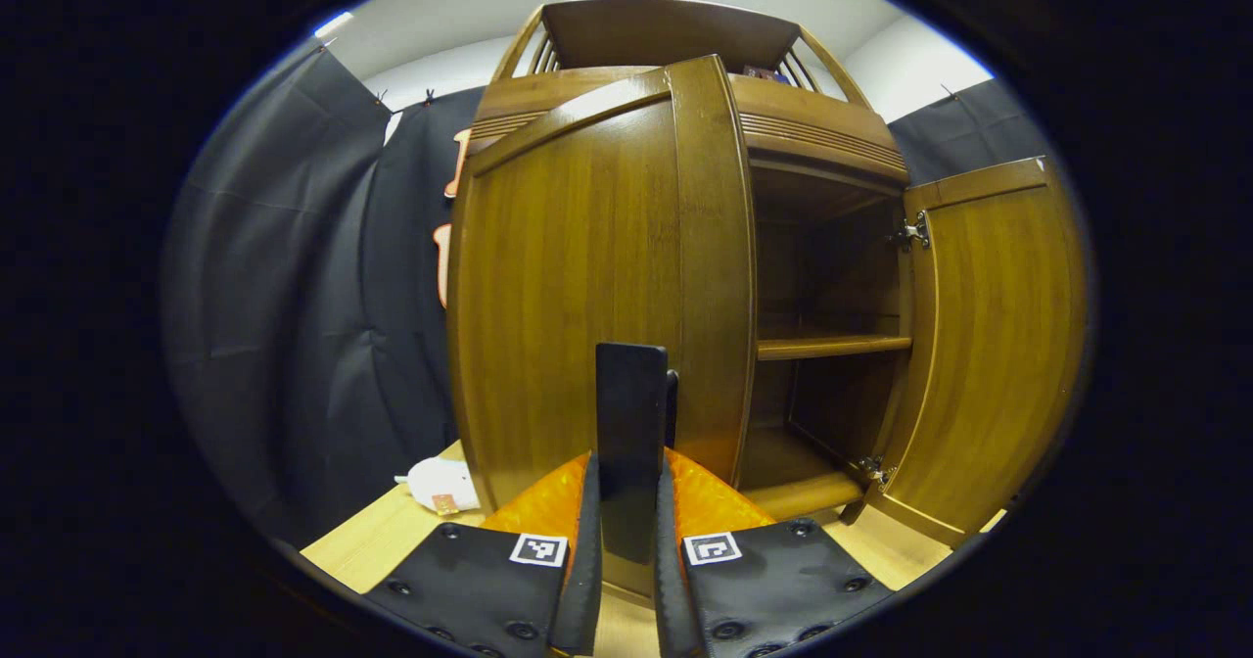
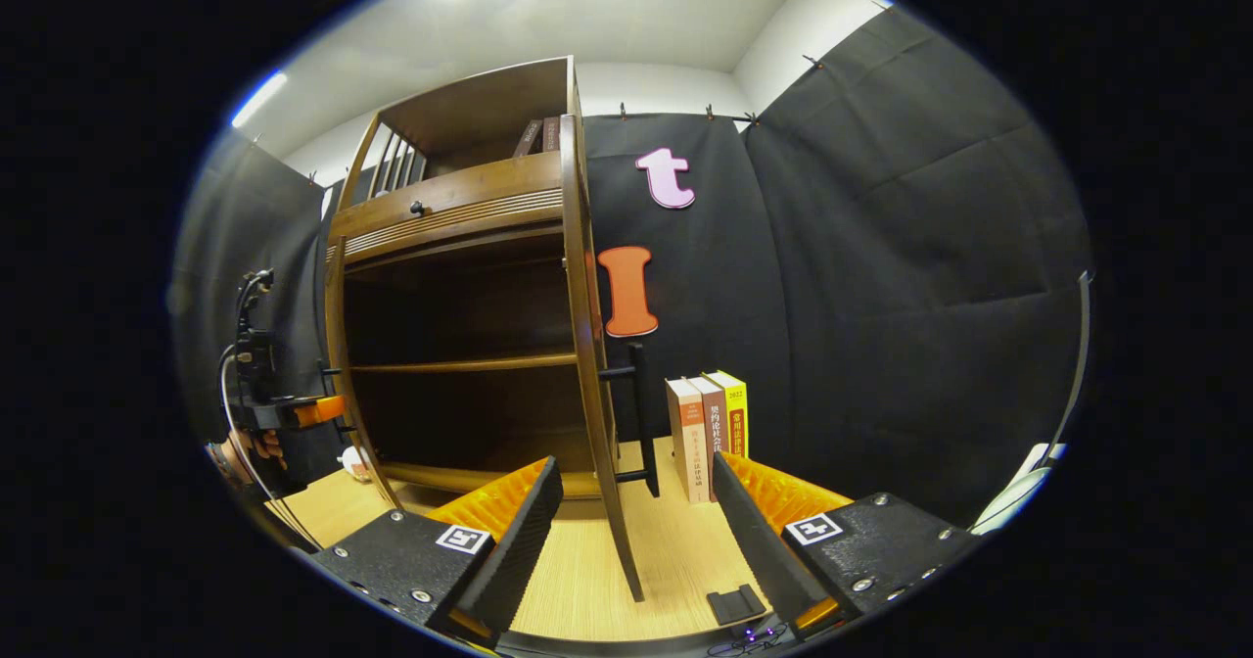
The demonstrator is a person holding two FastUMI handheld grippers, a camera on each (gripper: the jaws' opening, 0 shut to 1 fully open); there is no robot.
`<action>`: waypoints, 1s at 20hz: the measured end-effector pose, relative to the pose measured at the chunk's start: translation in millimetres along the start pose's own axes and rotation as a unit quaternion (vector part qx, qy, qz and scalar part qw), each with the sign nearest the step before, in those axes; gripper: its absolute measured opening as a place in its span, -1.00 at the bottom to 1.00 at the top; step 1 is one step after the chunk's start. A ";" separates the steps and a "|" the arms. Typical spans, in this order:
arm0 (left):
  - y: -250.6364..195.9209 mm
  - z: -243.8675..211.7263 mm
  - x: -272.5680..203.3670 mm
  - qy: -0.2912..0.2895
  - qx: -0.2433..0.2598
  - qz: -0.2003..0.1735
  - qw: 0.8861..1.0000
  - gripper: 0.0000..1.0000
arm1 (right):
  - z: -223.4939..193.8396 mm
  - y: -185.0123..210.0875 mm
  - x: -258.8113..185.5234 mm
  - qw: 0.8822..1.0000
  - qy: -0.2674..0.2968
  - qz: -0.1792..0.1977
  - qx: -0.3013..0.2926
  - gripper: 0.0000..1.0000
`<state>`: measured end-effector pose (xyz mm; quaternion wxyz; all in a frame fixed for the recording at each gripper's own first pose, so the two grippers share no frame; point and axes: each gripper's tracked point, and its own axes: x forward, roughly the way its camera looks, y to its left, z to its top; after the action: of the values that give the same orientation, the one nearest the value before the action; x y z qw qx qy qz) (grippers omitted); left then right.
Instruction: Open the right door of the double-door shoe cabinet with the right hand, and open the left door with the left hand.
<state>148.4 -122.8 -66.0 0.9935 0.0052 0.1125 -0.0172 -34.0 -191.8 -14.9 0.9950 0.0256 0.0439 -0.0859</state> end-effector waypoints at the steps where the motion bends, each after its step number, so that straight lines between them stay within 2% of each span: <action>1: 5.7 0.3 -6.8 0.000 -0.001 0.003 1.000 -0.39 | 0.6 3.1 0.6 1.000 0.000 0.001 0.000 1.00; 2: 13.3 0.3 -14.0 0.001 -0.002 0.010 1.000 -0.43 | 2.5 5.9 1.4 1.000 -0.002 0.003 0.002 1.00; 3: 21.7 0.5 -20.8 -0.001 0.000 0.019 1.000 -0.44 | 4.8 9.4 0.7 1.000 -0.005 0.005 0.004 0.88; 5: 34.7 -1.1 -30.9 -0.004 -0.004 0.040 0.999 -0.46 | 7.4 13.3 0.0 1.000 -0.010 0.006 0.004 0.88; 6: 41.9 -1.9 -34.6 -0.005 -0.004 0.046 0.999 -0.48 | 6.9 13.5 0.0 1.000 -0.009 0.005 0.002 1.00; 10: 70.8 2.4 -55.6 -0.013 0.005 0.054 0.998 -0.53 | 9.7 19.9 -2.8 1.000 -0.011 0.005 0.004 1.00; 12: 87.9 4.2 -63.0 -0.014 -0.001 0.057 0.998 -0.68 | 10.4 23.2 -3.4 1.000 -0.010 0.003 0.002 1.00; 13: 95.3 3.1 -65.7 -0.013 -0.002 0.061 0.998 -0.57 | 12.1 25.8 -4.8 1.000 -0.011 0.001 0.001 1.00; 14: 105.2 2.3 -68.8 -0.015 0.000 0.067 0.998 -0.68 | 15.1 27.6 -5.7 1.000 -0.016 -0.002 0.002 1.00; 16: 130.6 4.2 -75.7 -0.017 0.013 0.084 0.996 -0.78 | 15.6 31.8 -8.5 1.000 -0.021 -0.007 0.000 1.00; 17: 140.6 6.0 -77.7 -0.018 0.015 0.089 0.996 -0.73 | 15.7 33.4 -8.9 1.000 -0.021 -0.010 -0.002 1.00; 19: 156.1 5.7 -81.2 -0.017 0.014 0.081 0.996 -0.67 | 13.0 38.3 -8.6 1.000 -0.019 -0.013 -0.005 1.00; 20: 159.0 7.2 -82.3 -0.017 0.013 0.067 0.998 -0.85 | 13.1 42.0 -8.1 1.000 -0.018 -0.014 -0.004 1.00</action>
<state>75.4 38.6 -39.5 0.9940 0.0257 0.0945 0.0478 -33.6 -149.8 0.7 0.9944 0.0193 0.0264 -0.1001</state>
